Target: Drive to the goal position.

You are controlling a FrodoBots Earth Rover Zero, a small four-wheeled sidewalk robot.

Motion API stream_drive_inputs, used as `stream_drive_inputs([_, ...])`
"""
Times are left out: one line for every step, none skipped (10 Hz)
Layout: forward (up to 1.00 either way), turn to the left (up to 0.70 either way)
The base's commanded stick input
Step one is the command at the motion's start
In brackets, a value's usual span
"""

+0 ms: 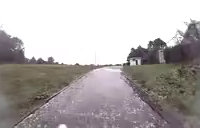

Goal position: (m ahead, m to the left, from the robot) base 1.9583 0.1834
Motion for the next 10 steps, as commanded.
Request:
stream_drive_inputs([0.85, -0.11])
stream_drive_inputs([0.85, -0.18])
stream_drive_inputs([0.85, -0.24])
stream_drive_inputs([0.85, 0.0])
stream_drive_inputs([0.85, 0.0])
stream_drive_inputs([0.85, 0.0])
stream_drive_inputs([0.85, 0.0])
stream_drive_inputs([0.85, 0.0])
stream_drive_inputs([0.85, 0.0])
stream_drive_inputs([0.85, 0.0])
